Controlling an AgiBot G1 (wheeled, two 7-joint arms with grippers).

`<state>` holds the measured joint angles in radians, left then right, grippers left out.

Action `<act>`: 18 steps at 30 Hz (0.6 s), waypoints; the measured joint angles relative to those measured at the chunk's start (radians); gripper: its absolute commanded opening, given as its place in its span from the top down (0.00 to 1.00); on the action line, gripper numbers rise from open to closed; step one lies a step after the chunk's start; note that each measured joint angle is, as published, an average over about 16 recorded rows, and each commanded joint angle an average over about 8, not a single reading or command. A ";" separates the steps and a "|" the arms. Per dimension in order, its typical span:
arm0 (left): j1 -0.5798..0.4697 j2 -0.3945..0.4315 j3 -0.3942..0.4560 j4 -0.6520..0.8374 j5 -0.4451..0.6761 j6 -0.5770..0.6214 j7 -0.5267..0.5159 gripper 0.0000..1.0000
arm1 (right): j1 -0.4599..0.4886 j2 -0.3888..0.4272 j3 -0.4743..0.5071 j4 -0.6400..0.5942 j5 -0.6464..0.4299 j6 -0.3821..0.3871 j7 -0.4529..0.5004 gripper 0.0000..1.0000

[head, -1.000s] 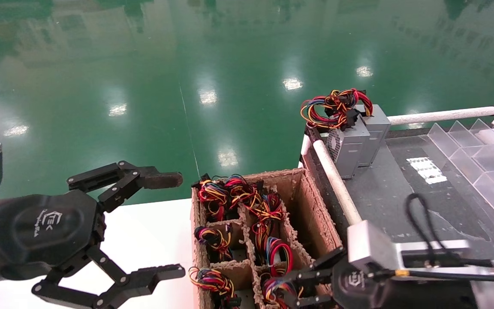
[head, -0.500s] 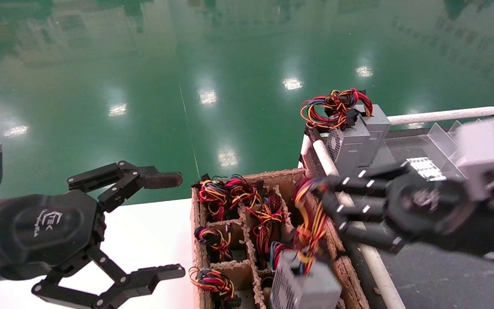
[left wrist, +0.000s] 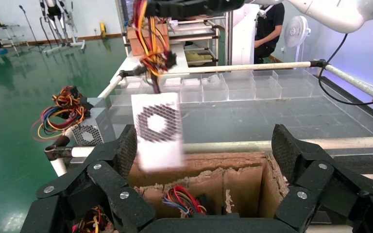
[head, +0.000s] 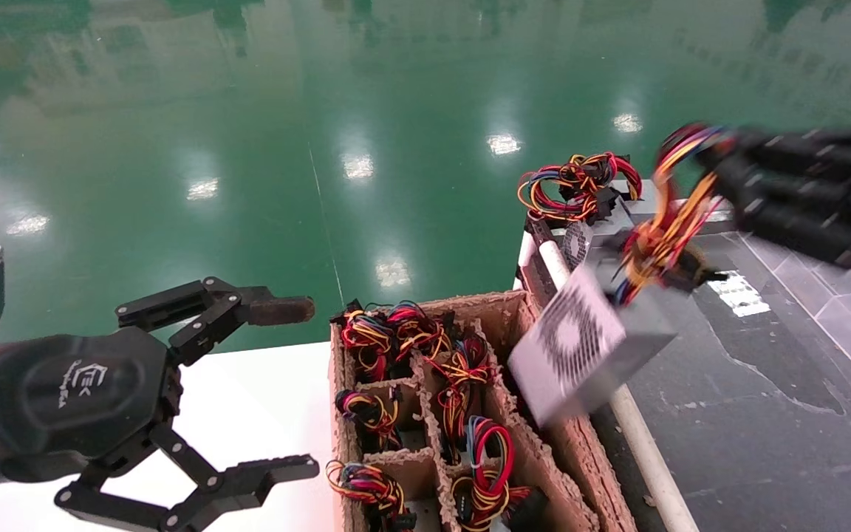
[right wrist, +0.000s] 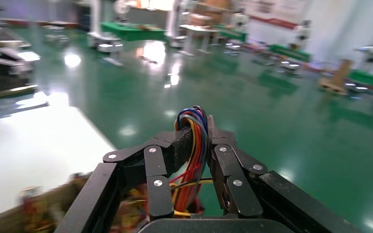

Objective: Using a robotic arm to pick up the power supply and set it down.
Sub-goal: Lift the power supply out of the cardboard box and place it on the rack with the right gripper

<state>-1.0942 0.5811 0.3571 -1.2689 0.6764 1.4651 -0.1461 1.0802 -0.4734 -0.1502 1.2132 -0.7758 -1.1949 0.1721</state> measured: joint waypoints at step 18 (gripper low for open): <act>0.000 0.000 0.000 0.000 0.000 0.000 0.000 0.00 | 0.213 -0.068 -0.076 -0.354 -0.209 0.039 -0.139 1.00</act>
<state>-1.0943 0.5810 0.3573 -1.2689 0.6762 1.4650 -0.1460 1.2928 -0.5414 -0.2265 0.8591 -0.9848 -1.1555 0.0326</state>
